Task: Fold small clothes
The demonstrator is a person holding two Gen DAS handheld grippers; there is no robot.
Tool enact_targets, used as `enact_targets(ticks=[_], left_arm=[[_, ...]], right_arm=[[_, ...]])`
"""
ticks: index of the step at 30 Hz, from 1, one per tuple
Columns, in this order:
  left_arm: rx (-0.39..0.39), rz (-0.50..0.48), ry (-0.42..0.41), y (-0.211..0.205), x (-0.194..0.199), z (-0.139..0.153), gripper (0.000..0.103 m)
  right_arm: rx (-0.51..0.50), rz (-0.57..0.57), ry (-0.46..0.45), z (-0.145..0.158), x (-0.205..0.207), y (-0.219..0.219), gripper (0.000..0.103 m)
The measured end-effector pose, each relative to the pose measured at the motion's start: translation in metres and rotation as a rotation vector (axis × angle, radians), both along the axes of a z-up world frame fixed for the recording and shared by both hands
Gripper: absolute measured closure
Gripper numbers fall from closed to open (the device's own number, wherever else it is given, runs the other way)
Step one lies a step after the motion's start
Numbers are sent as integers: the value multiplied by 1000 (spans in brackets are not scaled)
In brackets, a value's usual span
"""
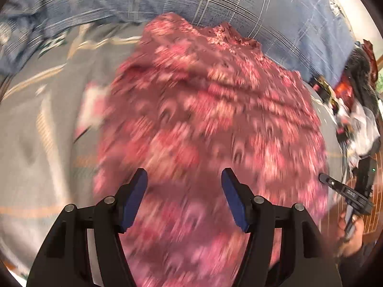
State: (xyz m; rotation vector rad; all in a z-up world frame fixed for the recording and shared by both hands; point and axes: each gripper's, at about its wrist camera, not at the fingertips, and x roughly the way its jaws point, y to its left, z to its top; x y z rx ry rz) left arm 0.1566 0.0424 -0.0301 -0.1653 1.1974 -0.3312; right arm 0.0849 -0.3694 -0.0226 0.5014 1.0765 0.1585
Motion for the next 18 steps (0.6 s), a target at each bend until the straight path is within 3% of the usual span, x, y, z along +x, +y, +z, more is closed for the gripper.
enact_targets(ticks=[2, 5, 10, 14, 18], left_arm=[[11, -1, -3, 16, -24, 4, 40], [25, 6, 25, 37, -53, 1, 39], [46, -17, 99, 53, -104, -17, 39], [67, -56, 144, 44, -132, -36, 39], [68, -97, 140, 33, -144, -37, 34]], right_arm=[[-65, 15, -2, 2, -26, 3, 87], [-131, 7, -21, 8, -55, -2, 71], [-187, -48, -30, 12, -103, -24, 64], [-167, -56, 8, 1, -123, -34, 59], [-52, 32, 31, -14, -130, -24, 58]])
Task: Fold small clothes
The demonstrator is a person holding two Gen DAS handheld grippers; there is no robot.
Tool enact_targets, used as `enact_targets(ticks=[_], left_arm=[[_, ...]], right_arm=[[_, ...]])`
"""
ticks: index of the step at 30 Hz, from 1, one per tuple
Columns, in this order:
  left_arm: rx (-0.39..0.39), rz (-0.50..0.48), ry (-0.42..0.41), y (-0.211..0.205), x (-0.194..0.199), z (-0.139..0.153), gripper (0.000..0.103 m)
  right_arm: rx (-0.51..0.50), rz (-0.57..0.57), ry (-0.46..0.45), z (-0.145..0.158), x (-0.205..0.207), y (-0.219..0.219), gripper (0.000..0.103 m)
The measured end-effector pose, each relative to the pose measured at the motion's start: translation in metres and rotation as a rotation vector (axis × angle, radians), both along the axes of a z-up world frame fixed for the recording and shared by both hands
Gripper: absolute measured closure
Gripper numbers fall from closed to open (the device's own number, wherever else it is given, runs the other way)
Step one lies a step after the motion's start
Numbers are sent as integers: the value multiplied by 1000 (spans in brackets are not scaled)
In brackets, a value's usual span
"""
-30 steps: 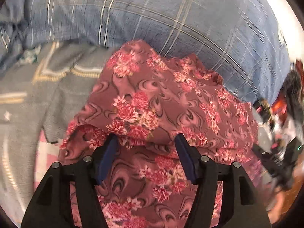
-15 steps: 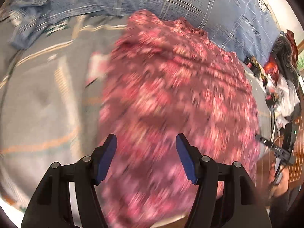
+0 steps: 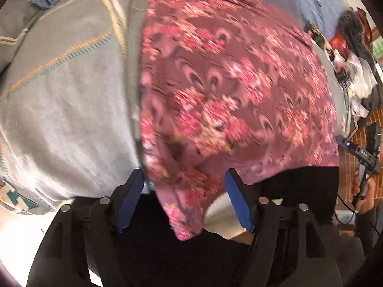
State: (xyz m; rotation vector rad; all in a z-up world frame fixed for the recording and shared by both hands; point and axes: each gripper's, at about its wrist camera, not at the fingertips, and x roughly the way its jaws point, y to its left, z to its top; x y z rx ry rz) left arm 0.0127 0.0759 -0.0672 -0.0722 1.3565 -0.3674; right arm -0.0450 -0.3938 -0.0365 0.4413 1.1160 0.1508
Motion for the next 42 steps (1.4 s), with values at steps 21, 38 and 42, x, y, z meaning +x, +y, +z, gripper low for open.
enact_targets(ticks=[21, 38, 42], left_arm=[[-341, 63, -84, 28, 1, 61, 100], [-520, 308, -215, 49, 134, 93, 100], [-543, 347, -197, 50, 184, 90, 100]], right_arm=[[231, 169, -262, 53, -12, 12, 98], [441, -113, -406, 75, 116, -32, 98], [477, -172, -380, 61, 161, -42, 98]])
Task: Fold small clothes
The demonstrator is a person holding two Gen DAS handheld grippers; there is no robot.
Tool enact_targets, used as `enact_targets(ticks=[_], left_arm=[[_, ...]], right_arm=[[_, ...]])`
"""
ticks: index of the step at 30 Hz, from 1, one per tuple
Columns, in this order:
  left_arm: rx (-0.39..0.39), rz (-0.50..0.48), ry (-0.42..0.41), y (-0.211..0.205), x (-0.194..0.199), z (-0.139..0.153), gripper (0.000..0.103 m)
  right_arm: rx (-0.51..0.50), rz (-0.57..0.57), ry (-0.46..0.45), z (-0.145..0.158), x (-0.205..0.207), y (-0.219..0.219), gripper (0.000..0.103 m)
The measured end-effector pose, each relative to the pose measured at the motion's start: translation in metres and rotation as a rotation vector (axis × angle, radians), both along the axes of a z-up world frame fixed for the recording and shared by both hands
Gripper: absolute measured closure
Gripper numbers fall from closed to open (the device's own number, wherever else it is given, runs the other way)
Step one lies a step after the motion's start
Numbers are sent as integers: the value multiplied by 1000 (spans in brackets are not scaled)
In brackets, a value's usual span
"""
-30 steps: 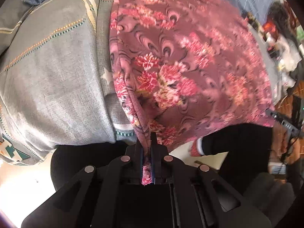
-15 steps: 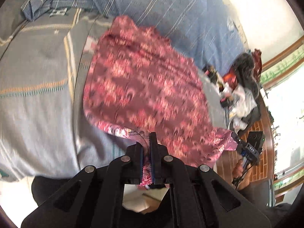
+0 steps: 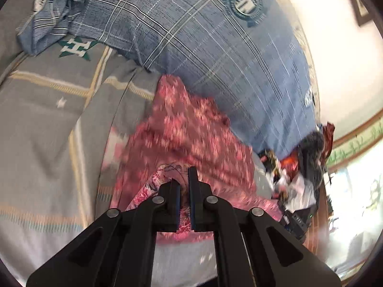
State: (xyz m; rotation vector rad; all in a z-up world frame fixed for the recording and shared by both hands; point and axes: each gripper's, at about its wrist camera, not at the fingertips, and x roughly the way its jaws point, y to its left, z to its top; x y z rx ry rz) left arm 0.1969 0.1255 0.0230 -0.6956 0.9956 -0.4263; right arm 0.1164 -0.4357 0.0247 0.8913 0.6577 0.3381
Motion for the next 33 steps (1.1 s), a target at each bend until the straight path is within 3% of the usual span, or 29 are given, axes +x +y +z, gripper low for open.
enact_targets(ticks=[8, 11, 13, 16, 19, 22, 24, 26, 28, 29, 32, 33], left_arm=[[-31, 30, -7, -17, 94, -1, 100], [-32, 51, 46, -25, 137, -17, 100], [9, 67, 104, -33, 163, -35, 100], [41, 59, 198, -44, 182, -60, 100], [64, 24, 152, -49, 177, -56, 100], [-20, 34, 144, -43, 185, -50, 100], [-107, 112, 176, -30, 199, -54, 100], [-164, 174, 243, -19, 207, -63, 99], [-218, 177, 279, -10, 208, -68, 98], [-222, 167, 274, -7, 205, -66, 97], [-125, 133, 200, -5, 189, -53, 80], [-97, 145, 174, -4, 183, -48, 68]], right_arm=[[82, -77, 43, -15, 80, -15, 98], [101, -107, 101, -29, 107, -20, 98], [92, -137, 145, -39, 124, -24, 98], [95, -145, 220, -51, 137, -24, 92], [122, -78, 192, -46, 136, -19, 91], [123, -47, 160, -34, 147, -21, 92], [199, -112, 128, -32, 157, -33, 92], [254, -229, 167, -41, 163, -46, 91], [327, -291, 211, -53, 162, -56, 78], [327, -314, 222, -54, 158, -59, 67], [201, -299, 185, -43, 146, -59, 63], [144, -280, 176, -37, 143, -55, 61]])
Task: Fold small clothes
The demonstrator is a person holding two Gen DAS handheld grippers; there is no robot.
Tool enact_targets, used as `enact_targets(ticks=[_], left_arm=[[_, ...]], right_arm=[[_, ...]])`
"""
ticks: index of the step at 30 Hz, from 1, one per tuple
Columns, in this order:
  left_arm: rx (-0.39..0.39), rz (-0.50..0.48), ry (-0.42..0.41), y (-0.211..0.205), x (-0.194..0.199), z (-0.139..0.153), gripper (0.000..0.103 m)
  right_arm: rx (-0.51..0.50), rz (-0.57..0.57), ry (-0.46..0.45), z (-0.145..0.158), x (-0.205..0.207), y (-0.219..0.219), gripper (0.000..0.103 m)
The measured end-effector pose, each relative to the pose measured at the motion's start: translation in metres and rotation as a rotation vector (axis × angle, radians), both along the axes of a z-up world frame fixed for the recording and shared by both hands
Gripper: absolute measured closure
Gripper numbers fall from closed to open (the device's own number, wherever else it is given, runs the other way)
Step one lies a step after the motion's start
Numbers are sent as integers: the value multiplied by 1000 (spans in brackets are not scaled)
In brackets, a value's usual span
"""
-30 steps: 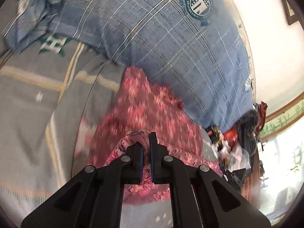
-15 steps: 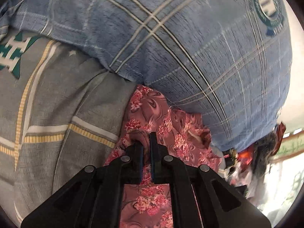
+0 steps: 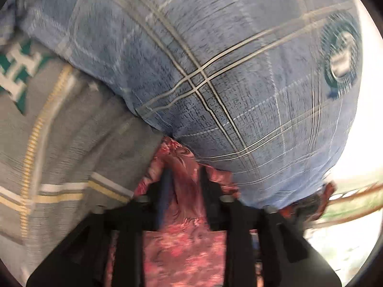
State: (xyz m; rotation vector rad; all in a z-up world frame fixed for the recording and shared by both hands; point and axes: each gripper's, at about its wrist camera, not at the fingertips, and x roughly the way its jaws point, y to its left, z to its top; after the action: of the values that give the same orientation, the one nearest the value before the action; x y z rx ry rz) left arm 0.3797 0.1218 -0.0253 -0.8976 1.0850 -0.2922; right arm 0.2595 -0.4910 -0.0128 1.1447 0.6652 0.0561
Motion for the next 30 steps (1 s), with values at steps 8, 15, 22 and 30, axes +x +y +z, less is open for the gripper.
enact_targets(ticks=[8, 15, 22, 30], left_arm=[[-54, -207, -75, -39, -29, 0, 53], [366, -431, -87, -131, -12, -17, 58], [239, -53, -79, -68, 37, 21, 88], [219, -99, 21, -20, -17, -24, 51]], right_arm=[[-209, 321, 0, 17, 23, 60, 58], [-173, 293, 87, 1, 84, 79, 64], [-200, 70, 10, 21, 80, 39, 61], [-329, 180, 166, -14, 72, 41, 53]])
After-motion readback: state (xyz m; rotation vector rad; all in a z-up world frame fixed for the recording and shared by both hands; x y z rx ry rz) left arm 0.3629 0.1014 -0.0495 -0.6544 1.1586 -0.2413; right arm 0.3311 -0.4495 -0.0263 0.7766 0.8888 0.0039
